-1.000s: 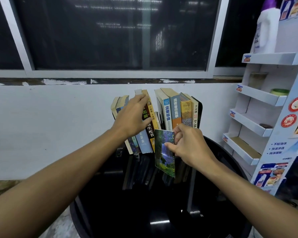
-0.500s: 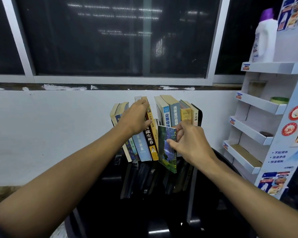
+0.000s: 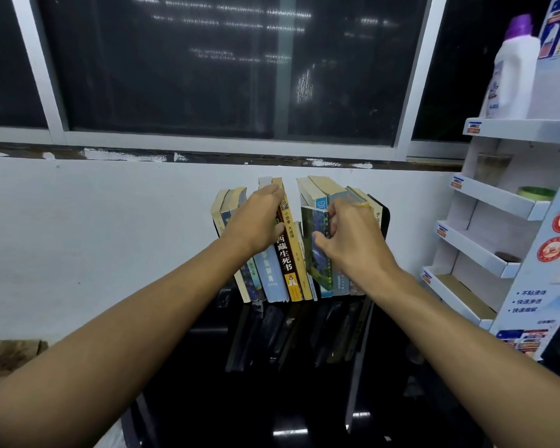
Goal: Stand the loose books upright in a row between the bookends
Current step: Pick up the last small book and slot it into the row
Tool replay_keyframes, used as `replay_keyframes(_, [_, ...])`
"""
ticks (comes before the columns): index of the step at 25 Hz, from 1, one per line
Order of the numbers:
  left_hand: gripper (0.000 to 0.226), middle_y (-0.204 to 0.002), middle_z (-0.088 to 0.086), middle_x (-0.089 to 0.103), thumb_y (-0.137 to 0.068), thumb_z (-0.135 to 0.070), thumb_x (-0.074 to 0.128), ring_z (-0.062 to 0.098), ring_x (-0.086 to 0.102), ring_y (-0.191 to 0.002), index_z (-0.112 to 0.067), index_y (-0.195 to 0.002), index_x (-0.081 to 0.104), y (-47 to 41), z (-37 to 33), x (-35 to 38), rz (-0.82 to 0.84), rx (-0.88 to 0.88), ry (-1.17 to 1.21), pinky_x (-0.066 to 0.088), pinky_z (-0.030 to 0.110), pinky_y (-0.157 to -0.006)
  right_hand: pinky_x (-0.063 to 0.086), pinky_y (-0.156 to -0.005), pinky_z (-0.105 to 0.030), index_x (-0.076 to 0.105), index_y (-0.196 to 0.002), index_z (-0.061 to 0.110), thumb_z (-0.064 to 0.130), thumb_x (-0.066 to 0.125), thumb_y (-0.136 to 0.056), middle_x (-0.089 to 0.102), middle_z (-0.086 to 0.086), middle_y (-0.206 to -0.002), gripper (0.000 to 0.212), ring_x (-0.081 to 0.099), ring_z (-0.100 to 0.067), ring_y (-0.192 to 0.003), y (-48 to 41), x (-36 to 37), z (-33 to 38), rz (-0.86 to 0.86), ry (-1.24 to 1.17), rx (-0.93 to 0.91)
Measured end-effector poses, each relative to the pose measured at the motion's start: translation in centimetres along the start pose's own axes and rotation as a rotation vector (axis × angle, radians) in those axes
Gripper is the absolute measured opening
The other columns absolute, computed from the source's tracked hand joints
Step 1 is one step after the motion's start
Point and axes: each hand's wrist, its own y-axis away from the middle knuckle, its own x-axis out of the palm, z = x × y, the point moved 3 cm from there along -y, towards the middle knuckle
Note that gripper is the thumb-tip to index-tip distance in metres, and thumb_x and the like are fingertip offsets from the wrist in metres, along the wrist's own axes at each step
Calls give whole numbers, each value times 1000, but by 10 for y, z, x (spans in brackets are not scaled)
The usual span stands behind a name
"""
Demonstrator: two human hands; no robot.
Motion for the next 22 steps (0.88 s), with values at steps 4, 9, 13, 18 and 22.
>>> replay_keyframes(4, [44,-120,3,59,-85,-13,71,23,55,-113,-12,-127,57,0,4,1,-20,5,6,49,37,-90,54,-67,-43,56,-106,6,17,72,-90,61,-7,-85,26,60,-24,-78,-9,1,8,-24,82,-54])
replay_keyframes(9, [48,-125,4,59,-84,-12,71,24,55,-118,-10,-130,55,1,2,2,-22,-2,0,46,43,-102,45,-63,-36,53,-107,7,15,69,-92,62,-10,-94,24,59,-27,-84,-16,12,10,-31,104,-82])
replay_keyframes(13, [47,-126,5,58,-84,-11,70,24,55,-117,-10,-129,55,1,1,2,-20,-6,3,49,40,-97,43,-63,-32,50,-118,10,16,66,-95,63,-8,-100,28,62,-26,-86,-10,29,-5,-86,15,-75])
replay_keyframes(18, [43,-121,5,59,-83,-9,69,23,56,-112,-9,-124,57,0,3,3,-22,3,7,52,37,-89,58,-70,-48,47,-126,15,18,62,-98,65,-11,-114,33,66,-32,-90,6,61,-30,-89,2,-157])
replay_keyframes(22, [37,-115,2,59,-82,-10,71,22,56,-108,-11,-117,60,-2,6,5,-32,12,12,53,37,-84,59,-68,-49,52,-125,12,19,70,-94,66,-11,-108,36,68,-31,-87,14,78,-45,-77,-6,-194])
